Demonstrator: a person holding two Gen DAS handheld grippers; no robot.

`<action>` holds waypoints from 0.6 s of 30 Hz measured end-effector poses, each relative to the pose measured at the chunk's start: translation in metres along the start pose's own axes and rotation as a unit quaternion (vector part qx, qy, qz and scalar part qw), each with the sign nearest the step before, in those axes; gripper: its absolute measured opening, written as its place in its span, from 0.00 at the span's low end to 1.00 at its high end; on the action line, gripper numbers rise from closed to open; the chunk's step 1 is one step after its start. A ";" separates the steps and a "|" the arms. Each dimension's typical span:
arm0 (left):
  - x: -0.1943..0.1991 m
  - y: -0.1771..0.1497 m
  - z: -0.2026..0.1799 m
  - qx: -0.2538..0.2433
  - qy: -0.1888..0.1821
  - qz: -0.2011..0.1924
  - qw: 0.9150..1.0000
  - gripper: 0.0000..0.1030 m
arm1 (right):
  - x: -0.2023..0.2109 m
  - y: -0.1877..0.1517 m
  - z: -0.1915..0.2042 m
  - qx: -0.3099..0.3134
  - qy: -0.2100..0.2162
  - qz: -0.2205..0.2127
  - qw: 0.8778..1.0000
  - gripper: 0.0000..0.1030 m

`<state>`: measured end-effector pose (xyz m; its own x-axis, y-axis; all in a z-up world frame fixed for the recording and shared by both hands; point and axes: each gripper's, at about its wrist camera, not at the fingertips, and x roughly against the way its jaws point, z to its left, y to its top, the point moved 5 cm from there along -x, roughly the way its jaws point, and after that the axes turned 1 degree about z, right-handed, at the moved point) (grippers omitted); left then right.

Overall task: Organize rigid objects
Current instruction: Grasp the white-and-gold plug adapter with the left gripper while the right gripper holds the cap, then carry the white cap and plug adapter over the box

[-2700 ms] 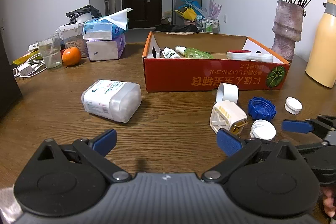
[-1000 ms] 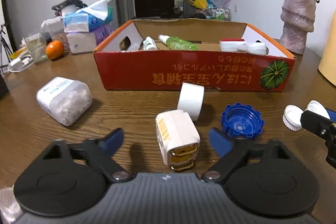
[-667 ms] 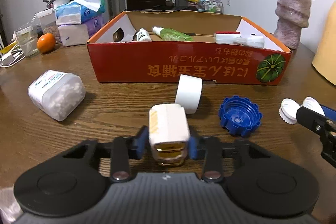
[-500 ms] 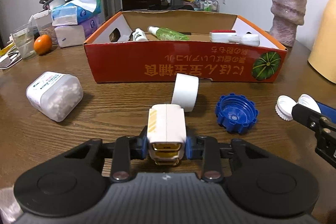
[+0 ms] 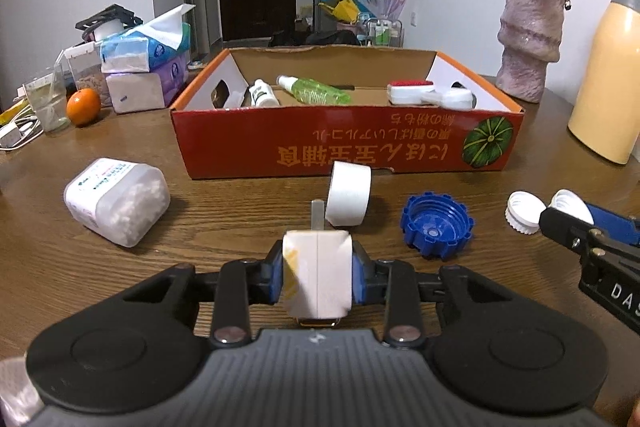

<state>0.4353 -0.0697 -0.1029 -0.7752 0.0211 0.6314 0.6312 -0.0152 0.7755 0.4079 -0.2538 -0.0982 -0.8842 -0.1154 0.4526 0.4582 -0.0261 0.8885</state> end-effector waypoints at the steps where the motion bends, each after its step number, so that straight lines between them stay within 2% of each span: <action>1: 0.003 0.000 0.001 0.000 -0.002 -0.002 1.000 0.32 | 0.002 0.000 0.002 -0.001 0.002 -0.001 1.000 0.38; 10: 0.016 0.003 0.004 -0.004 -0.013 -0.016 1.000 0.32 | 0.009 0.007 0.019 -0.006 0.018 -0.011 1.000 0.38; 18: 0.030 0.018 0.011 -0.001 -0.007 -0.044 0.999 0.32 | 0.011 0.024 0.032 -0.005 0.030 -0.030 0.999 0.38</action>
<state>0.4239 -0.0585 -0.0703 -0.8267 0.0365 0.5615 0.5614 -0.0140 0.8274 0.4062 -0.2241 -0.0694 -0.9034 -0.1728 0.3925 0.4053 -0.0449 0.9131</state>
